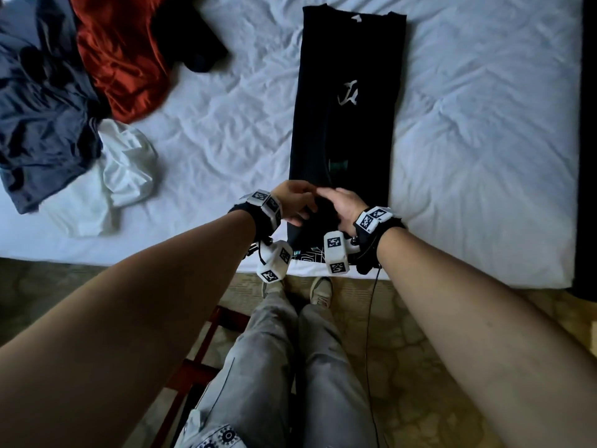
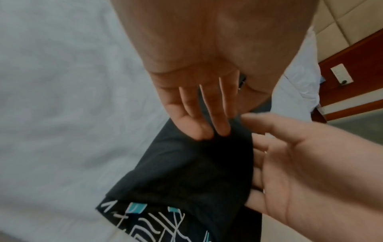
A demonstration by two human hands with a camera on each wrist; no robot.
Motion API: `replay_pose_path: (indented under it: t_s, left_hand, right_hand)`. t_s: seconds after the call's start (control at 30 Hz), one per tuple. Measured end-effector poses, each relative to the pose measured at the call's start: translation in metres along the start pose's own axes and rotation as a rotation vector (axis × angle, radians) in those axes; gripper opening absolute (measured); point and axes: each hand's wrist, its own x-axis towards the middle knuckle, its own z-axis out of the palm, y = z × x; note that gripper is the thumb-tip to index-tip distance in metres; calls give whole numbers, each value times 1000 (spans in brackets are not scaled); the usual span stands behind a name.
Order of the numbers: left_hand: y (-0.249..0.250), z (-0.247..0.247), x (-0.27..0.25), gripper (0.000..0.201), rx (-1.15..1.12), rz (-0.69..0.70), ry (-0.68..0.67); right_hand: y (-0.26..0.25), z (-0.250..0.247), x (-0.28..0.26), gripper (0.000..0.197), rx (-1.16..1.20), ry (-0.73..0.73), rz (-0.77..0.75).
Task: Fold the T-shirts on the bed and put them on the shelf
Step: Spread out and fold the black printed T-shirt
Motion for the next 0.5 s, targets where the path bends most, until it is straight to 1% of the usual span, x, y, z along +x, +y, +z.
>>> replay_pose_path:
  t_s: [0.03,0.07,0.1,0.13,0.17,0.2,0.23,0.27,0.3,0.33,0.37,0.43,0.5]
  left_hand:
    - [-4,-1,1,23,-23,-4,84]
    - [-10,-2,3,22,-52,-22,181]
    - [-16,-4,6,21,-73,-43,264]
    - [-22,-6,7,18,-79,-71,325]
    - [-32,-8,10,15,-71,-102,366]
    - [-42,-9,13,11,-55,-141,380]
    - [-53,-9,18,10,-33,-181,378]
    - [-64,-7,23,14,-4,-217,368]
    - [-73,-5,27,17,37,-230,349]
    - [-78,-1,27,14,74,-226,325]
    - [-79,3,24,9,96,-225,301]
    - [-78,10,15,14,107,-249,245]
    - [-80,16,9,11,126,-273,191]
  right_hand:
    - [2,-2,-6,54,-53,33,-27]
    - [3,-4,-11,45,-118,49,-45]
    - [7,-6,-13,49,-185,64,-58]
    - [12,-8,-11,61,-255,77,-61]
    - [18,-10,-8,73,-321,88,-59]
    - [24,-11,-7,79,-380,91,-52]
    - [29,-12,-5,82,-434,89,-48]
    - [34,-12,-4,83,-484,84,-40]
    - [40,-12,-2,82,-525,72,-28]
    - [44,-12,-2,81,-560,63,-24]
    - [48,-12,-1,78,-589,65,-25]
    - [56,-12,0,69,-663,91,-35]
    - [63,-14,3,62,-758,120,-52]
